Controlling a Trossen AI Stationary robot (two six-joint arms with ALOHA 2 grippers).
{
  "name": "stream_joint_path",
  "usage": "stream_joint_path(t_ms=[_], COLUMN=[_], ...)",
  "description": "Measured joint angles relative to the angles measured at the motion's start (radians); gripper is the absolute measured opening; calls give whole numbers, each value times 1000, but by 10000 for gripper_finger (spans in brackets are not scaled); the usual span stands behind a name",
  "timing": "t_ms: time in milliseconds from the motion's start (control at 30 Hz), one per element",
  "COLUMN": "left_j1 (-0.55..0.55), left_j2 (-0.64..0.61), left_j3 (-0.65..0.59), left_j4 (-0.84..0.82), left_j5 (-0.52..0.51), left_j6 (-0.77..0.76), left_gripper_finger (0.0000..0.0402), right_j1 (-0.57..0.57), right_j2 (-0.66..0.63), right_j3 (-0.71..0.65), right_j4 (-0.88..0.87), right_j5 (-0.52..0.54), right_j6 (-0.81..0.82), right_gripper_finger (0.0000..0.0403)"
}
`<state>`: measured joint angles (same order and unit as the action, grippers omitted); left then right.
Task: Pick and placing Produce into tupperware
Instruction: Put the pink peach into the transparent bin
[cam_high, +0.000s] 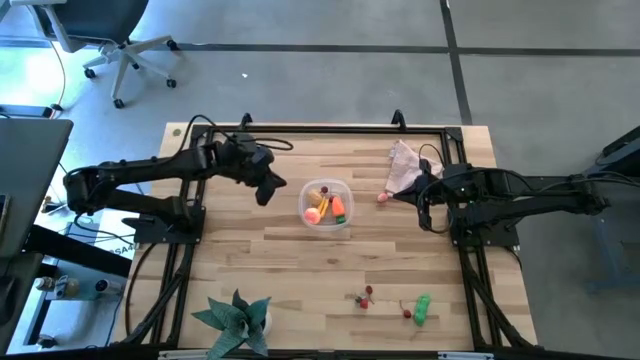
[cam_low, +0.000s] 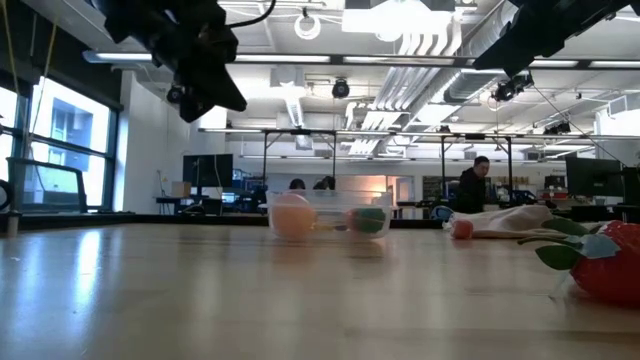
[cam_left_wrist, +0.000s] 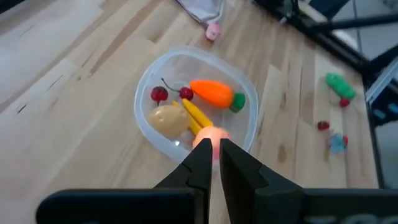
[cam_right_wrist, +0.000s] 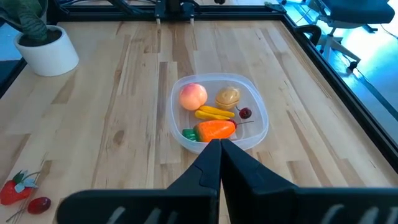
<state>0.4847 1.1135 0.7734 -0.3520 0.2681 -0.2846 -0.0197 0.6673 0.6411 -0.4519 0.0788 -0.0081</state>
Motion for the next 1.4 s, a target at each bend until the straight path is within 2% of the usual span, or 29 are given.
stream_joint_path(t_ms=[133,267,533,900,1400], left_j1=[1,23,26,26,26], left_j2=[0,-5,-4,-6,-7], left_j3=[0,0,4,52,52], left_j4=[-52,-97,-94,-151,-149], left_j5=[1,0,1,2,2], left_j6=[91,254,445,471,460], left_gripper_finger=[20,20,20,20,21], right_j1=[0,0,0,0,0], right_j2=[0,0,0,0,0], right_j3=[0,0,0,0,0], right_j4=[0,0,0,0,0], right_j5=[0,0,0,0,0], right_j6=[0,0,0,0,0], right_gripper_finger=[0,0,0,0,0])
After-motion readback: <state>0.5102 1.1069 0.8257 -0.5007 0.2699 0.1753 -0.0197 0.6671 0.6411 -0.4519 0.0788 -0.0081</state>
